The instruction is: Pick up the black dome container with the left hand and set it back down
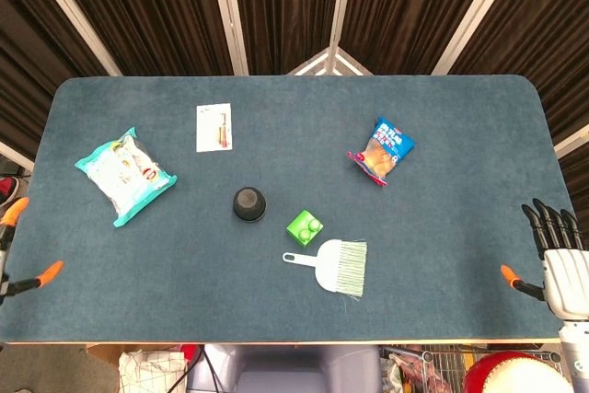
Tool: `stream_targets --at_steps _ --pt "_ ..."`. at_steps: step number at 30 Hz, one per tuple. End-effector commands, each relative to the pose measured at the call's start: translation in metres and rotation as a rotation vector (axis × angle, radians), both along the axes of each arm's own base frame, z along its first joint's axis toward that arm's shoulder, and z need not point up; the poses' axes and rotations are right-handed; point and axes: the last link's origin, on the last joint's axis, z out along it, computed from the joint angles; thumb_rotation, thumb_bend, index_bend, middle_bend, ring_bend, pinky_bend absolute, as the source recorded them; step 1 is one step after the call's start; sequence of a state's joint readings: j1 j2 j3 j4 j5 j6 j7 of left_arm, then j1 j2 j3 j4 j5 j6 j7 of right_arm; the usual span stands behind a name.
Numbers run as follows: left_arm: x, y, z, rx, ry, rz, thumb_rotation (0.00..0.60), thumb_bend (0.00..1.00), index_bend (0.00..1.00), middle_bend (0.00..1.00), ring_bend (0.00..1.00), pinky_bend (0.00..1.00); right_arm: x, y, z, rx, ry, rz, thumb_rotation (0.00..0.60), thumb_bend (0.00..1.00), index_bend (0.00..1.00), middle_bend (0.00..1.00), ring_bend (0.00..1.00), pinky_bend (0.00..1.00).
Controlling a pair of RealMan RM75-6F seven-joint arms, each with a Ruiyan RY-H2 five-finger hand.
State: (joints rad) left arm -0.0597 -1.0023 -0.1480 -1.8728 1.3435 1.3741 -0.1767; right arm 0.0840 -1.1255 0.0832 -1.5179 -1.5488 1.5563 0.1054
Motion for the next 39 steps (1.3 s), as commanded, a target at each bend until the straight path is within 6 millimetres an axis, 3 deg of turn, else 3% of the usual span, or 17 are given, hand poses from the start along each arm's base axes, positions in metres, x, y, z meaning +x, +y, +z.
stream_targets --at_steps 1,8,14,22,36,39 --pt "0.015 0.036 -0.004 -0.073 -0.073 -0.066 0.600 0.28 0.06 0.01 0.00 0.00 0.000 -0.001 -0.001 0.005 0.002 -0.001 0.600 0.21 0.00 0.01 0.08 0.00" --pt "0.032 0.089 -0.020 -0.187 -0.083 -0.074 0.600 0.25 0.06 0.01 0.00 0.00 -0.003 -0.002 -0.004 0.019 0.003 -0.012 0.600 0.21 0.00 0.01 0.08 0.00" --pt "0.050 0.116 -0.055 -0.261 -0.161 -0.077 0.600 0.17 0.03 0.00 0.00 0.00 -0.005 -0.004 -0.005 0.023 -0.005 -0.020 0.600 0.21 0.00 0.01 0.08 0.00" --pt "0.069 0.138 -0.106 -0.350 -0.277 -0.087 0.600 0.13 0.02 0.00 0.00 0.00 -0.006 -0.008 -0.011 0.047 -0.005 -0.025 0.600 0.21 0.00 0.01 0.08 0.00" --pt "0.084 0.152 -0.189 -0.388 -0.317 -0.099 0.600 0.10 0.02 0.00 0.00 0.00 -0.011 -0.004 -0.016 0.066 -0.031 -0.035 0.600 0.21 0.00 0.01 0.08 0.00" --pt "0.089 0.153 -0.200 -0.395 -0.307 -0.114 0.600 0.10 0.02 0.00 0.00 0.00 -0.010 -0.012 -0.013 0.062 -0.033 -0.031 0.600 0.21 0.00 0.01 0.08 0.00"
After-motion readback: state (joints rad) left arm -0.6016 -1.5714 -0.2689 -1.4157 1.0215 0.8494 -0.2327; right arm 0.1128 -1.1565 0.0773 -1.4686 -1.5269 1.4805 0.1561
